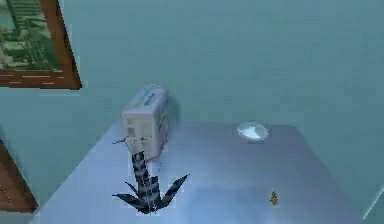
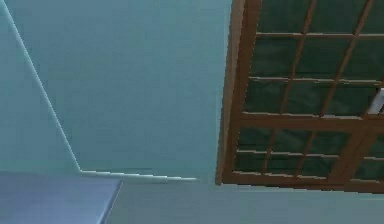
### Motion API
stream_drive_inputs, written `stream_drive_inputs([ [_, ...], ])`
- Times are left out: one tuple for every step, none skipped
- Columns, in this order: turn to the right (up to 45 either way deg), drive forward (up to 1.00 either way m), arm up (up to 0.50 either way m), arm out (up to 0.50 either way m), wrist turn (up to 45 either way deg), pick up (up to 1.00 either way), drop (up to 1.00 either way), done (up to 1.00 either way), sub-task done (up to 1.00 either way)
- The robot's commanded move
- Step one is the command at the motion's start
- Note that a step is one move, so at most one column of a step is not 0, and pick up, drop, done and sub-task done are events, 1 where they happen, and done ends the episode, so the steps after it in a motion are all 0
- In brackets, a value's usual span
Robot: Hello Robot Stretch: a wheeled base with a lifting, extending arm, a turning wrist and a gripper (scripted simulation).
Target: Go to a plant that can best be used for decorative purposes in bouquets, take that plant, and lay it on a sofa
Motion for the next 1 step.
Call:
stream_drive_inputs([
  [-45.0,0.00,0.00,0.00,0.0,0.00,0.00,0.00,0.00],
])
